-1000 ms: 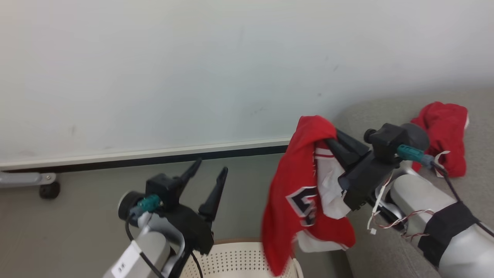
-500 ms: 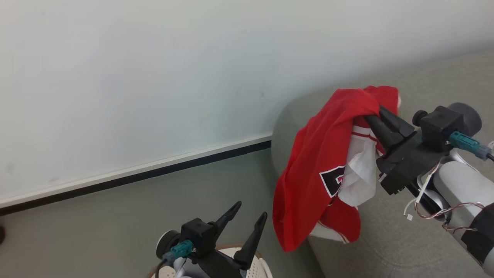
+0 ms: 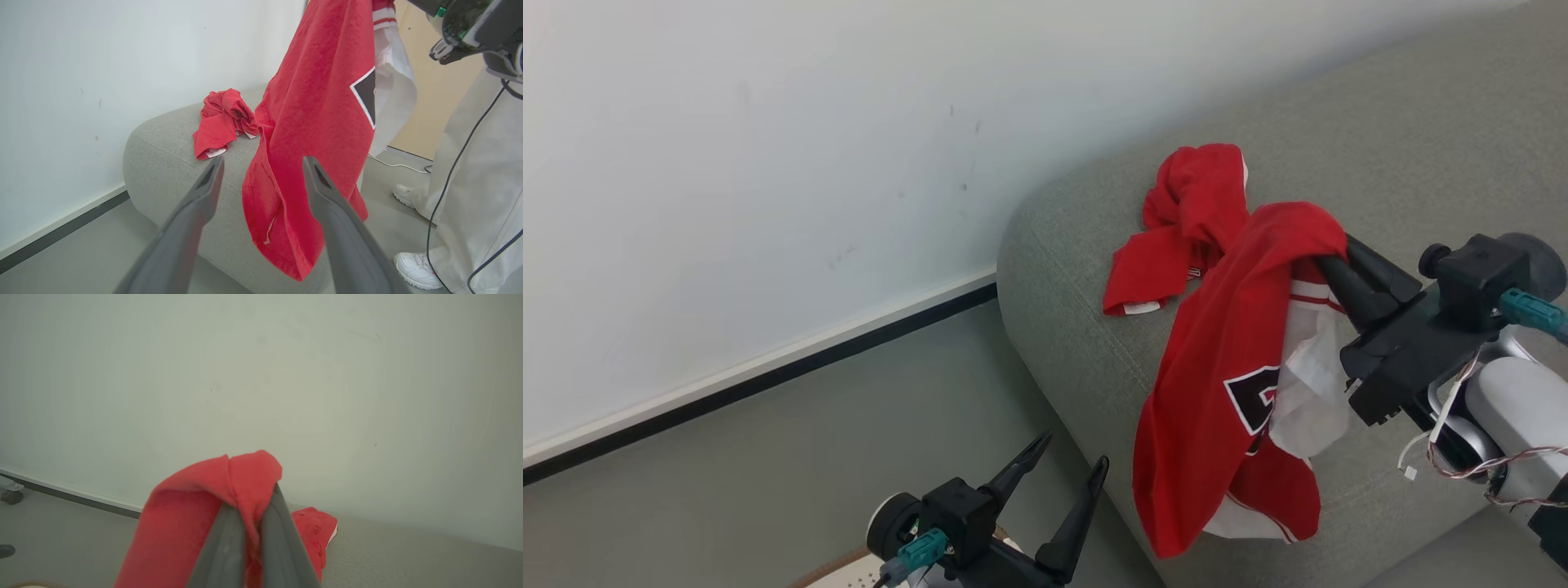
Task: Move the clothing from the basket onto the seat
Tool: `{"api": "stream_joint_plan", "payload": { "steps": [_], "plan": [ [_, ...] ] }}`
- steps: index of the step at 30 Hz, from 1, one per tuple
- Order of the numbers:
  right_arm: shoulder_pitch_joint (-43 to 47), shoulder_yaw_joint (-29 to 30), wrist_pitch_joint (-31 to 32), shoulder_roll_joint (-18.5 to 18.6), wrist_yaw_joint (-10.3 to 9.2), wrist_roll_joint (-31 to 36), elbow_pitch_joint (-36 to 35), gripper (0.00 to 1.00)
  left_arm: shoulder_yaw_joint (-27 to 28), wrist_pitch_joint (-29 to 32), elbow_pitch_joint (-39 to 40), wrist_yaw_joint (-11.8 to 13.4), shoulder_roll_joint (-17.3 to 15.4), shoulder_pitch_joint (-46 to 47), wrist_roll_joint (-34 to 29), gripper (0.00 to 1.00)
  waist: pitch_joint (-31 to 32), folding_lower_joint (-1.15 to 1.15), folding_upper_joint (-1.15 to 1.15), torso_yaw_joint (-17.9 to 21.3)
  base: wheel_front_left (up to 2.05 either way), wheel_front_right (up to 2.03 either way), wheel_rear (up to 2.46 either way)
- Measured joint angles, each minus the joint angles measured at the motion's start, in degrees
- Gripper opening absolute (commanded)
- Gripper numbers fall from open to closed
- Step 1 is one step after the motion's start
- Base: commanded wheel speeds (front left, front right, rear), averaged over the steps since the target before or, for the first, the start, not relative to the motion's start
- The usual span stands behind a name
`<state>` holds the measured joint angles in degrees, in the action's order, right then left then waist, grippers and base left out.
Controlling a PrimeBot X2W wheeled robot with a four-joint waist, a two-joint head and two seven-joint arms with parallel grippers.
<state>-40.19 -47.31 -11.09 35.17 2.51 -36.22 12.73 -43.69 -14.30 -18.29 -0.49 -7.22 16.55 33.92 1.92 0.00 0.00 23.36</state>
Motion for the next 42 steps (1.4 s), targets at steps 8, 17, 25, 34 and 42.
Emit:
{"api": "stream_joint_plan", "payload": {
  "steps": [8, 17, 25, 34, 42],
  "plan": [
    [-6.82, 2.87, 1.48, -0.29, 0.12, -0.92, 3.01, 0.0, -0.22, 0.0, 2.79, 0.49, -2.02, 1.64, -2.75, 1.0, -4.73, 0.01, 0.0, 0.51, 0.0, 0.0, 0.0],
    [-25.13, 9.56, 4.24, -1.42, -0.07, -0.93, 12.09, 0.0, 1.2, -0.01, 8.4, 1.15, -4.86, 5.64, -5.38, 1.0, -11.26, 0.01, 0.01, -1.73, 0.0, 0.0, 0.0],
    [-35.48, 14.21, 5.71, 0.14, -2.65, -0.93, 20.85, 0.0, 2.35, 0.1, 12.43, 2.08, -7.9, 6.45, -6.37, 1.0, -16.48, 0.02, 0.0, -4.48, 0.0, 0.0, 0.0],
    [-29.49, 14.96, 5.64, -3.11, -6.62, -3.68, 32.62, 0.0, 2.15, 3.04, 18.05, 2.0, -10.4, 9.92, -9.04, 1.0, -23.64, 0.02, 0.01, -7.77, 0.0, 0.0, 0.0],
    [-26.2, 12.9, 4.32, -13.58, -6.89, -4.65, 36.23, 0.0, 4.27, 5.22, 22.57, 2.6, -14.33, 10.61, -9.75, 1.0, -30.41, 0.02, 0.01, -8.69, 0.0, 0.0, 0.0]
  ]
}}
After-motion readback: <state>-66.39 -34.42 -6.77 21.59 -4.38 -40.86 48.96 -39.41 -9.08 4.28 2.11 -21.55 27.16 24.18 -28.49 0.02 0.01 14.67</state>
